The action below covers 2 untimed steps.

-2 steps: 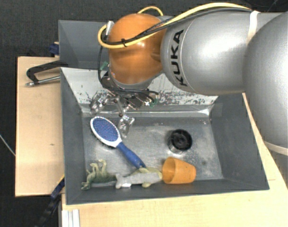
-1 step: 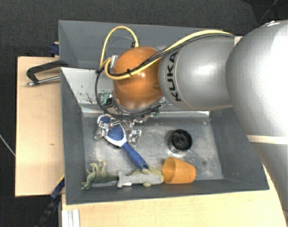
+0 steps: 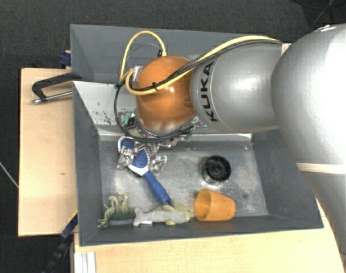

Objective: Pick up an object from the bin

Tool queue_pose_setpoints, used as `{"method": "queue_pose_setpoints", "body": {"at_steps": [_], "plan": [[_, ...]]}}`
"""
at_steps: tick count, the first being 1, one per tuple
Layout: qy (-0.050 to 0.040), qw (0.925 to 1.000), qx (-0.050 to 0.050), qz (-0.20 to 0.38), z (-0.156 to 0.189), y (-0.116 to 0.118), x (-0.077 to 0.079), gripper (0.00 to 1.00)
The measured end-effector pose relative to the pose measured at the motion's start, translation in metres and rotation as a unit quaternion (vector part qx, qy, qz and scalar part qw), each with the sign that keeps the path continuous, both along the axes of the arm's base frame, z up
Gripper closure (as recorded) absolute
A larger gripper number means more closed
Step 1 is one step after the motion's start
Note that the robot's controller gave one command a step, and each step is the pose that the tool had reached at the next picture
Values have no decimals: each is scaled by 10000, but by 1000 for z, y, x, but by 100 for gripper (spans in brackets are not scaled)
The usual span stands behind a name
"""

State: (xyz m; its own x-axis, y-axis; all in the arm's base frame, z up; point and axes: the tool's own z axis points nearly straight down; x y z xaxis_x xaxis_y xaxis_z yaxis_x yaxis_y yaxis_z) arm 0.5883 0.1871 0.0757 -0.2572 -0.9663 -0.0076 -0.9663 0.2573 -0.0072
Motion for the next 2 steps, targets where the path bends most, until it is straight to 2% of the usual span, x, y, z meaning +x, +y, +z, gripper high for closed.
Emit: {"method": "queue_pose_setpoints", "body": {"at_steps": [1,2], "plan": [[-19,9998,1,-188,128,-11,10,100],[22,9998,-2,-185,124,-10,8,0]]}}
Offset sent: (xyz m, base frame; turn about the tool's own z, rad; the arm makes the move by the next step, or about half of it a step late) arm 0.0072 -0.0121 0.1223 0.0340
